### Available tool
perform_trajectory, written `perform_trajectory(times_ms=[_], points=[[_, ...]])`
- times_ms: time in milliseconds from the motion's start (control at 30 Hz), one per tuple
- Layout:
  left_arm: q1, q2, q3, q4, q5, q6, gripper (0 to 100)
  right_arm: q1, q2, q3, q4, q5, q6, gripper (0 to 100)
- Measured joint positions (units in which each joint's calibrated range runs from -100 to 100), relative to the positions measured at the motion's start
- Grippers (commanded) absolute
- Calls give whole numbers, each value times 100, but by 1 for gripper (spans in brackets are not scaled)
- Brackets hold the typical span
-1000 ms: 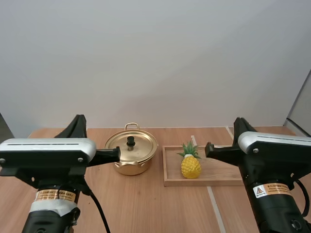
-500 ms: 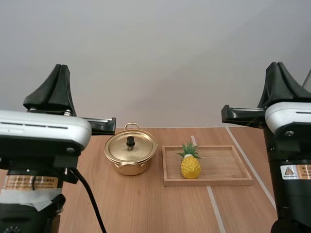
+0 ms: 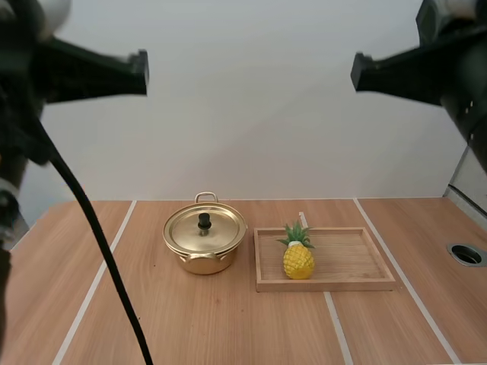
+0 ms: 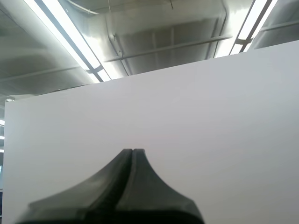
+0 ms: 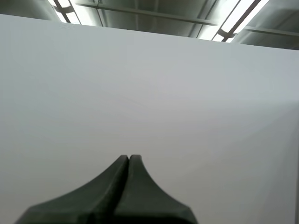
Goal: Open the pot, put the pineapple inside, and close it
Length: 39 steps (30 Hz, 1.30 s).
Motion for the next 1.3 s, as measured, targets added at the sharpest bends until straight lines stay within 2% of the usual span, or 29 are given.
perform_trajectory(times_ms=[300, 533, 667, 933, 1300], points=[[0, 1426, -1962, -15, 1206, 0, 0, 0, 1098, -1650, 0, 656, 0, 0], [0, 2430, -3294, -52, 2481, 9, 0, -8, 1855, -2594, 0, 2118, 0, 0], [0, 2796, -3863, -349, 3232, 121, 0, -110, 2111, -2743, 0, 2467, 0, 0], [0, 3642, -4756, -1664, 4936, 1229, 0, -369, 2591, -2830, 0, 2635, 246, 0], [0, 4618, -5520, -2364, 7812, 1838, 0, -376, 2912, -2830, -198, 3445, 299, 0]])
